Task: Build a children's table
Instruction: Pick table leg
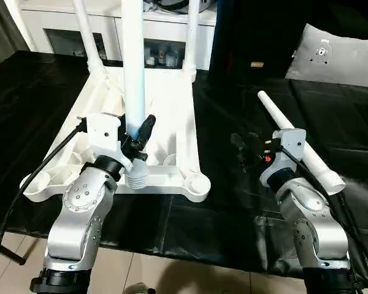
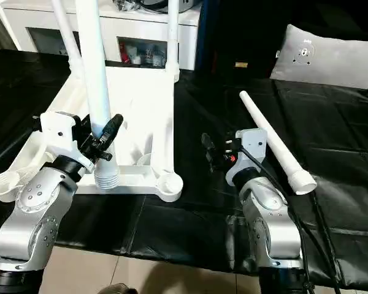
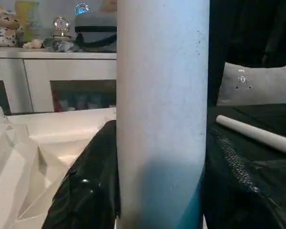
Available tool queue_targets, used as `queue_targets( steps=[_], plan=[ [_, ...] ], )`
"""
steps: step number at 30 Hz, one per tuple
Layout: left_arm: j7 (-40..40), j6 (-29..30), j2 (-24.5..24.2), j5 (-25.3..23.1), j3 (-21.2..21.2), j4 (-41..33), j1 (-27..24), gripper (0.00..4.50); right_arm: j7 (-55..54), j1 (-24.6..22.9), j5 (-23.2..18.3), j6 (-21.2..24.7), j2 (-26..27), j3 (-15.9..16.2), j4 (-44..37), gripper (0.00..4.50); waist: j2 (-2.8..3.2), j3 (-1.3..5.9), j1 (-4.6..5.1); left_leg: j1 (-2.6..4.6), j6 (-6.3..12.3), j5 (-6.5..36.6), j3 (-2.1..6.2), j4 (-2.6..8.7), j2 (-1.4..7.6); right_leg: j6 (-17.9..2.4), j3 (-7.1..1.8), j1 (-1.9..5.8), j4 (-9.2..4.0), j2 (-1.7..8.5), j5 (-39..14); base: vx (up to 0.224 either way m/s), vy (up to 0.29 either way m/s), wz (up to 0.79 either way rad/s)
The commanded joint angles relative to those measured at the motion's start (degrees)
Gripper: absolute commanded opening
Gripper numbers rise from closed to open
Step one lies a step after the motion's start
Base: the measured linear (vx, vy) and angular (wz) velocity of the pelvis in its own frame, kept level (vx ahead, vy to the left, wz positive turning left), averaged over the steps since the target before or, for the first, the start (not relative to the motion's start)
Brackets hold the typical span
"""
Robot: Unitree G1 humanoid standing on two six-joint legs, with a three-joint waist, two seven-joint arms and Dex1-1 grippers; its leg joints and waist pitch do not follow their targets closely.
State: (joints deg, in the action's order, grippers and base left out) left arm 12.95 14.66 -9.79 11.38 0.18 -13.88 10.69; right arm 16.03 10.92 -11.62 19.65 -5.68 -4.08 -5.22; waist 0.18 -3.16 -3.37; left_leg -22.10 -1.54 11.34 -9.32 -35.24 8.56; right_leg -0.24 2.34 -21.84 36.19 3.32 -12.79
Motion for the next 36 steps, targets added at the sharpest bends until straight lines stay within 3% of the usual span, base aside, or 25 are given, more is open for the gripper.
queue_targets(
  steps=[1, 36],
  plan=[
    [-0.02, -0.17, -0.03, -0.53, 0.13, -0.91, -0.20, 1.88, -0.32, -0.08, -0.10, -0.29, -0.07, -0.34, 0.18, 3.90, -0.24, 3.37, -0.03, 0.94, 0.58, 7.44, 1.42, 4.58, 4.17, -10.34, -2.87, 2.27, -4.20, 4.77, -3.39, 0.000, 0.000, 0.00],
    [-0.02, -0.17, -0.03, -0.53, 0.13, -0.91, -0.20, 1.88, -0.32, -0.08, -0.10, -0.29, -0.07, -0.34, 0.18, 3.90, -0.28, 3.37, -0.03, 0.92, 0.69, 7.29, 1.41, 4.57, 4.15, -10.27, -2.88, 2.27, -4.20, 4.75, -3.47, 0.000, 0.000, 0.00]
  ],
)
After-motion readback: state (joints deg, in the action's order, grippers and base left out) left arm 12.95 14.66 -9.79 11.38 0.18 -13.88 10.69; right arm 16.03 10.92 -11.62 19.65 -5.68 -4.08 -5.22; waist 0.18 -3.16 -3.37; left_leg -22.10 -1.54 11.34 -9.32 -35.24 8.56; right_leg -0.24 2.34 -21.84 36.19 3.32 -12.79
